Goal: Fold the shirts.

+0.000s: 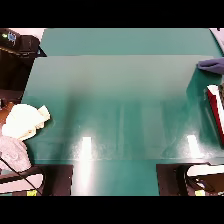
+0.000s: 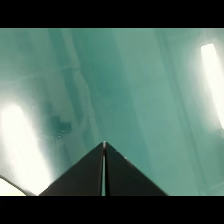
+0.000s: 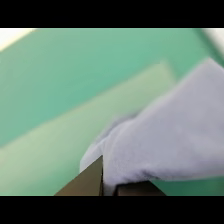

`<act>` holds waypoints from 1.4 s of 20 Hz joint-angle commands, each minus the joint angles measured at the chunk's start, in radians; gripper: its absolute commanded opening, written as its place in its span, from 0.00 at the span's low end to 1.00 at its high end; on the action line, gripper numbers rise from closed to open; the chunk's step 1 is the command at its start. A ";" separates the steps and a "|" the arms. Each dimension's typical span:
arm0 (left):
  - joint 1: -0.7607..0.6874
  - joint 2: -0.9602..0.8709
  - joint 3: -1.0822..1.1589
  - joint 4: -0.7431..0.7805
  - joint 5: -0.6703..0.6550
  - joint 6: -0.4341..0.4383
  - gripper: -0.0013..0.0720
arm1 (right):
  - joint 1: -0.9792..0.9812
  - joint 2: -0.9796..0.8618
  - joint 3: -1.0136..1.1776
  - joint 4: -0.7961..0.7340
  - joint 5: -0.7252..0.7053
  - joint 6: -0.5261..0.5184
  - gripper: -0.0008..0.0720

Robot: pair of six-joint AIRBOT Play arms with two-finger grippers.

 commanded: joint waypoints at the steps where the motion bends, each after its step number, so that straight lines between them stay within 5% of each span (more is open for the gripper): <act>1: 0.000 0.000 0.000 -0.005 -0.025 -0.022 0.05 | -0.009 -0.002 0.022 0.023 -0.138 -0.070 0.03; 5: 0.000 0.000 0.000 -0.005 -0.036 -0.026 0.05 | -0.009 -0.011 0.169 0.022 -0.127 -0.173 0.03; 12: 0.000 0.000 0.000 -0.007 -0.051 -0.044 0.05 | -0.047 0.000 0.344 0.022 -0.047 -0.180 0.03; 28: 0.000 0.000 0.000 -0.007 -0.068 -0.039 0.05 | -0.323 0.322 0.073 -0.060 0.427 -0.138 0.03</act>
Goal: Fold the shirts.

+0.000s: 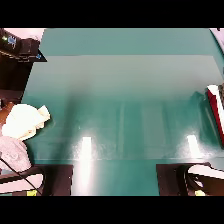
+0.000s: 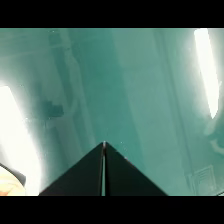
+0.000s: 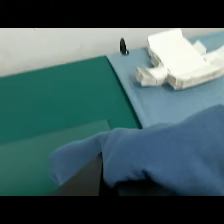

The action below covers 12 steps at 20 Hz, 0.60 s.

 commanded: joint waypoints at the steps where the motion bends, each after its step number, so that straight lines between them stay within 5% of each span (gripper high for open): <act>1: 0.000 0.000 0.000 0.000 -0.001 0.004 0.05 | -0.076 0.084 -0.093 -0.104 0.161 0.071 0.03; 10: 0.000 0.000 0.000 0.000 -0.001 0.071 0.05 | -0.238 0.269 -0.431 -0.383 0.304 0.278 0.08; 12: 0.000 0.000 0.000 0.000 -0.001 0.075 0.05 | -0.269 0.295 -0.498 -0.384 0.309 0.279 0.63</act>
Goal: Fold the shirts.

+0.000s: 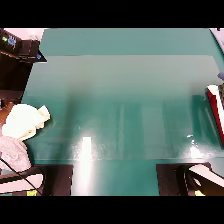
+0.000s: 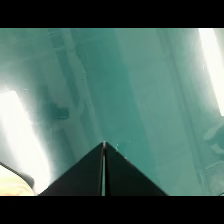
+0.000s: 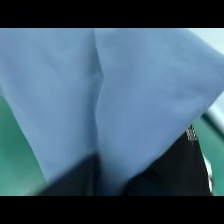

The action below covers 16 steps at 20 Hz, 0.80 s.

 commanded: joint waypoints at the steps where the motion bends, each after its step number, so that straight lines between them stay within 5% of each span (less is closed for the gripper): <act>1: 0.000 0.000 0.000 0.000 0.000 0.017 0.05 | -0.060 0.052 -0.123 -0.039 0.034 0.043 0.69; 6: 0.000 0.000 0.000 0.000 0.002 0.021 0.05 | -0.195 0.064 -0.087 -0.004 0.069 0.206 0.69; 9: 0.000 0.000 0.000 0.000 0.001 0.021 0.05 | -0.200 0.064 -0.010 0.204 0.024 0.224 0.68; 13: 0.000 0.000 0.000 0.000 0.018 0.020 0.05 | -0.030 0.064 0.073 0.470 -0.035 0.224 0.68; 16: 0.000 0.000 0.000 0.000 0.034 0.020 0.05 | 0.218 0.064 0.110 0.488 -0.023 0.224 0.67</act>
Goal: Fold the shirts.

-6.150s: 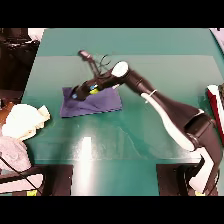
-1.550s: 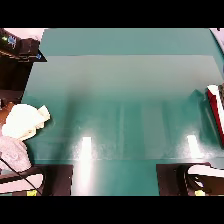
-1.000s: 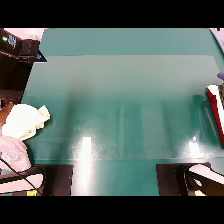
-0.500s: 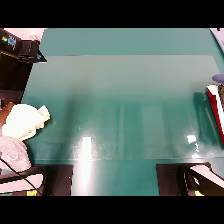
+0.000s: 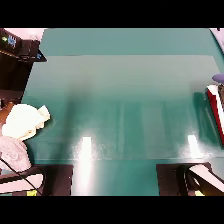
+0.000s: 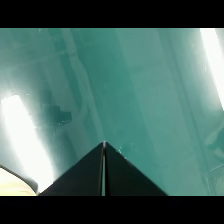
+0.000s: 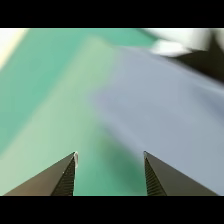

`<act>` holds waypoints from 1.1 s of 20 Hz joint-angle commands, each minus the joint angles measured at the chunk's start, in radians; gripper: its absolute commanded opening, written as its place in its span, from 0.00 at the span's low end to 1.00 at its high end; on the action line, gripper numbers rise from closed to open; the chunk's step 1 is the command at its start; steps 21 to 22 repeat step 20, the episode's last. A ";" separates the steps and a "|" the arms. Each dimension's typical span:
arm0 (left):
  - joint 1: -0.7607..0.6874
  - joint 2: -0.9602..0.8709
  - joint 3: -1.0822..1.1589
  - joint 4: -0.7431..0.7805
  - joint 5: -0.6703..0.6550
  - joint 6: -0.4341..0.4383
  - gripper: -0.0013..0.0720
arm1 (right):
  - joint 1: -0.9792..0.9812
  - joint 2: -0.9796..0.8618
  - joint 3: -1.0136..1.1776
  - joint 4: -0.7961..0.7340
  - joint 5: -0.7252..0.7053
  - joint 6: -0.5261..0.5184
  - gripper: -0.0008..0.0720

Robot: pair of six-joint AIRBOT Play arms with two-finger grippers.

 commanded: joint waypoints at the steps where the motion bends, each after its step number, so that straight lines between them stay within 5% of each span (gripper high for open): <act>1: 0.000 0.000 0.000 0.002 0.023 0.000 0.05 | 0.264 0.001 0.048 0.094 -0.003 0.006 0.67; 2: 0.000 0.000 0.000 0.001 0.023 0.000 0.05 | 0.356 0.001 0.053 0.094 0.000 0.006 0.66; 5: 0.000 0.000 0.000 0.001 0.028 0.000 0.05 | 0.603 -0.001 0.054 0.091 -0.008 0.006 0.37; 7: 0.000 0.000 0.000 0.001 0.046 0.000 0.05 | 0.724 -0.001 0.054 0.091 -0.042 0.003 0.09; 8: 0.000 0.000 0.000 0.001 0.058 0.000 0.05 | 0.775 -0.001 0.053 0.091 -0.065 0.003 0.04; 22: 0.000 0.000 0.000 0.001 0.201 0.000 0.05 | 0.910 -0.001 0.053 0.092 -0.065 0.003 0.03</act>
